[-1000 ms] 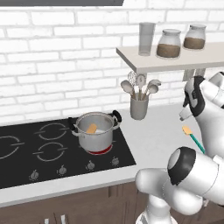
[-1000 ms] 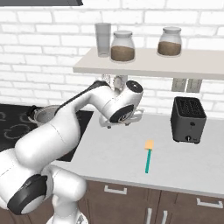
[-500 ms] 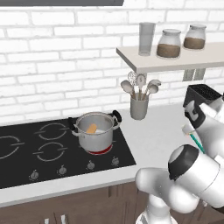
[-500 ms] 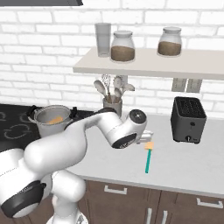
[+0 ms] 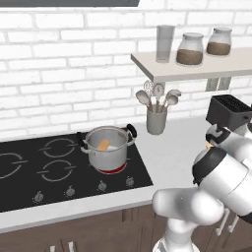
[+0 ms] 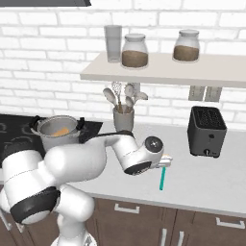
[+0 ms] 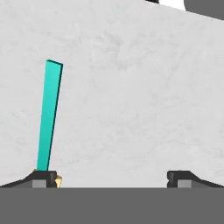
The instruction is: Put the squash and squash in the pot. Retrieve the spatula and lightly stir the vegetables in the pot.
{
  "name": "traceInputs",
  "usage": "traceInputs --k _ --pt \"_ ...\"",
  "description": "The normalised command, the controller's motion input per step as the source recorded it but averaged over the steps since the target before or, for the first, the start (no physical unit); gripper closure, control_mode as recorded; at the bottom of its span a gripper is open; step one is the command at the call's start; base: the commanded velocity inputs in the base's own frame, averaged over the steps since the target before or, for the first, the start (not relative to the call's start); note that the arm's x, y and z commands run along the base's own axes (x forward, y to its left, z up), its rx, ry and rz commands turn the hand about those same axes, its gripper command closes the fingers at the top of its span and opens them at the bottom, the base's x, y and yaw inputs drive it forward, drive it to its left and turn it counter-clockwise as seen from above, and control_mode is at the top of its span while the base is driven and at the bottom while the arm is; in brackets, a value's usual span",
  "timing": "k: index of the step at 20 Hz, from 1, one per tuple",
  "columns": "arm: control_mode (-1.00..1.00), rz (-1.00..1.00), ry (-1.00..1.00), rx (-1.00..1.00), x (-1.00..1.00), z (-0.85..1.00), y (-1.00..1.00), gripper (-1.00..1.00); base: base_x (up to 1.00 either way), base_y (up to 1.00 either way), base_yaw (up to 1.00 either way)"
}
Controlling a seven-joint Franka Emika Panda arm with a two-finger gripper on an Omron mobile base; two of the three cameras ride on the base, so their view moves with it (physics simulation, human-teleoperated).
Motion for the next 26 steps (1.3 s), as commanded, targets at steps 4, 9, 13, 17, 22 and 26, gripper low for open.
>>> traceInputs --k 4,9,13,17,22,26 --pt "-1.0 -0.07 0.0 0.0 0.06 -0.18 -0.31 -1.0 0.0 0.0 0.0" --pt "-1.0 -0.06 0.01 0.0 0.0 -0.03 -0.36 -1.0 0.0 0.0 0.0" --pt "-1.0 -0.03 0.02 0.0 -0.04 0.0 -0.22 -1.0 0.0 0.0 0.0" --pt "-1.0 -0.02 0.02 0.0 -0.08 -0.06 -0.24 -1.0 0.0 0.0 0.0" --pt "-1.0 -0.01 0.07 0.0 -0.1 -0.34 -0.17 -1.0 0.0 0.0 0.0" --pt "-1.0 0.0 0.05 0.0 -0.18 -0.38 -0.08 -1.0 0.0 0.0 0.0"
